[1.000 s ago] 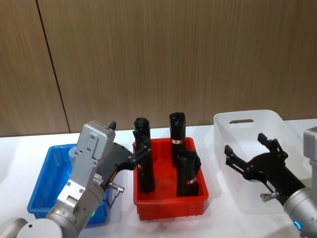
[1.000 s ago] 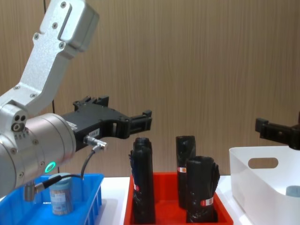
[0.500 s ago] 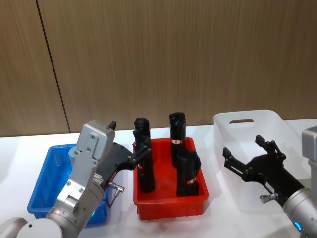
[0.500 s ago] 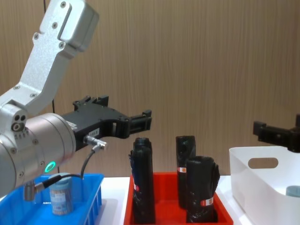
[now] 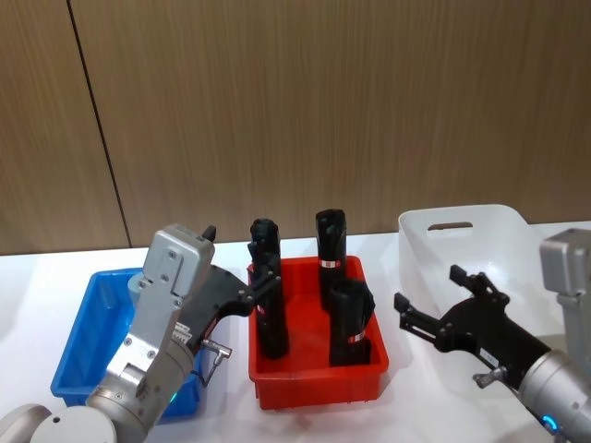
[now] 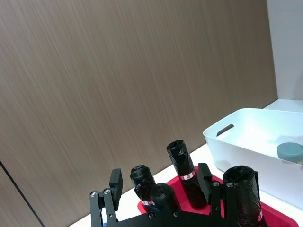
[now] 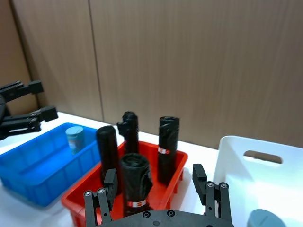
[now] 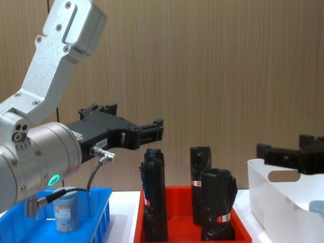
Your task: Pick the cotton swabs from the blue box and place them into the white box.
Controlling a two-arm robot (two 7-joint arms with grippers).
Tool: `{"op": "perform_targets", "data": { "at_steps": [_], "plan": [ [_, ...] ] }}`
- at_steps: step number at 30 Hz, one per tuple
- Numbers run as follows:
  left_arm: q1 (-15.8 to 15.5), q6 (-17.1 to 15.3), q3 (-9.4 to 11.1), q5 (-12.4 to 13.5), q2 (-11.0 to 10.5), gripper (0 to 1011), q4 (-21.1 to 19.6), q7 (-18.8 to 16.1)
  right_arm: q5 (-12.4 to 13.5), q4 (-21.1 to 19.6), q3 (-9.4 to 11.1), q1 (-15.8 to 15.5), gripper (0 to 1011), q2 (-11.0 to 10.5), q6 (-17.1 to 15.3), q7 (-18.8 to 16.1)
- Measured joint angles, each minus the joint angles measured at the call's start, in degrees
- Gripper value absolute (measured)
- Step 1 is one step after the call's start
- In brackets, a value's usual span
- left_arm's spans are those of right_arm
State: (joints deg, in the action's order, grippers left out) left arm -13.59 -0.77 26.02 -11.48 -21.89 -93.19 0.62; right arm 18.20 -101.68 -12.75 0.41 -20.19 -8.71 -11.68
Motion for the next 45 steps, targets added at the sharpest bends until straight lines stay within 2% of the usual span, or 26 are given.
{"op": "perform_targets", "data": {
  "at_steps": [10,18,28,45],
  "plan": [
    [0.0,0.0,0.0,0.0,0.0,1004,0.0,0.0,-0.9,3.1,-0.9,3.2,1001,1.0,-3.8,-6.0],
    [0.0,0.0,0.0,0.0,0.0,1004,0.0,0.0,-2.6,6.7,-1.7,5.9,1002,2.3,-4.9,-9.3],
    [0.0,0.0,0.0,0.0,0.0,1004,0.0,0.0,-4.5,12.4,-2.4,9.7,1002,4.0,-5.0,-11.7],
    [0.0,0.0,0.0,0.0,0.0,1004,0.0,0.0,-7.9,21.9,-3.2,15.5,1002,6.4,-3.5,-13.6]
  ]
}}
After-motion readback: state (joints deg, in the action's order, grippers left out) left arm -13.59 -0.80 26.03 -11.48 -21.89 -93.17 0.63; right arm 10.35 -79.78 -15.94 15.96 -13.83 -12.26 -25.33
